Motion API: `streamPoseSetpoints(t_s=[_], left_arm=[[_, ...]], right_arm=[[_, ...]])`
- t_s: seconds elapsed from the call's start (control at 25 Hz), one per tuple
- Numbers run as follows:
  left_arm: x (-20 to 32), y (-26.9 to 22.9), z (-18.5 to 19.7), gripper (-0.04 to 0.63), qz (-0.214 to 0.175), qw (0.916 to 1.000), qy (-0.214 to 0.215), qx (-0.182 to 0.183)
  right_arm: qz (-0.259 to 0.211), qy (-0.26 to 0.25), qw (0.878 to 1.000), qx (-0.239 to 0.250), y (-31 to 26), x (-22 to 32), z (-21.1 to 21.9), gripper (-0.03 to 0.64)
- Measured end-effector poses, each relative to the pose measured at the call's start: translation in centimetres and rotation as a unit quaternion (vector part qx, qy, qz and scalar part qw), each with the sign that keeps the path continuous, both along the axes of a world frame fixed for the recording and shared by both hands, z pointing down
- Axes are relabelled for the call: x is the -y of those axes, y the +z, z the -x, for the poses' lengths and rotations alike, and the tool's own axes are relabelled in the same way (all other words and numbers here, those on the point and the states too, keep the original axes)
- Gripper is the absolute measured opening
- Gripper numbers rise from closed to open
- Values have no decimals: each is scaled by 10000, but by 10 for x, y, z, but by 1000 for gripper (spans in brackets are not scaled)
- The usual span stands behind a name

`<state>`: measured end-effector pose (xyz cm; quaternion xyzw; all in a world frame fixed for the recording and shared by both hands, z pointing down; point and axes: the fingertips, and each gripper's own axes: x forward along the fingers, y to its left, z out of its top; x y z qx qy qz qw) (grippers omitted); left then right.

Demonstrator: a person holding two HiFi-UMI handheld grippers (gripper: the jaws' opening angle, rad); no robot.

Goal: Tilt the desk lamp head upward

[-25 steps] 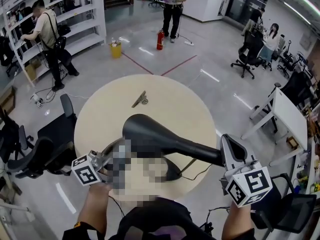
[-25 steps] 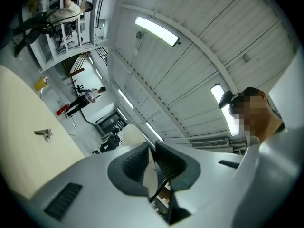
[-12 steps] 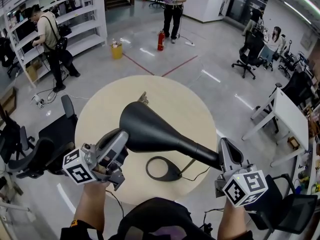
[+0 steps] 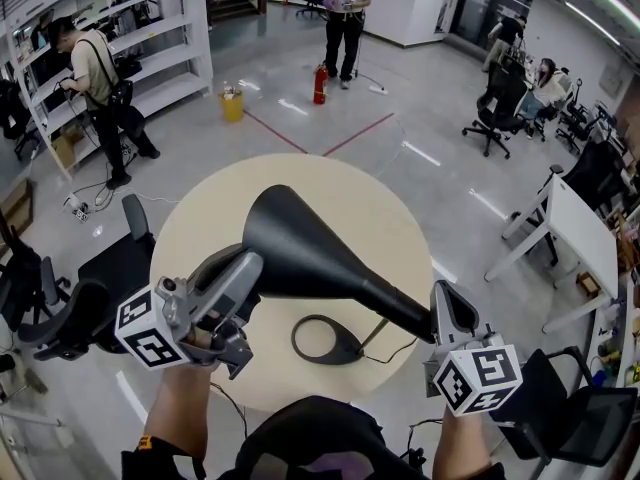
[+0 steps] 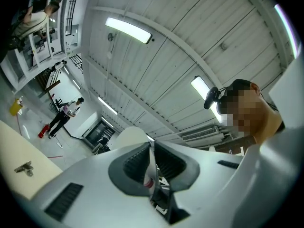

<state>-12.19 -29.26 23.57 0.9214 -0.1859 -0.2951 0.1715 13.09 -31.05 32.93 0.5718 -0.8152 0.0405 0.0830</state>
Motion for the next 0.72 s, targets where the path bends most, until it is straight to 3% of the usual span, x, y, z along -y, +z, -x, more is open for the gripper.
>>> streamPoseSetpoints(t_s=[0.32, 0.72], left_arm=[[-10, -32, -20, 80, -336, 9993, 92, 152], [-20, -52, -40, 78, -720, 9951, -39, 671]], right_arm=[[91, 66, 9993, -367, 7, -2, 3, 15], [189, 12, 9985, -511, 18, -1, 5, 15]])
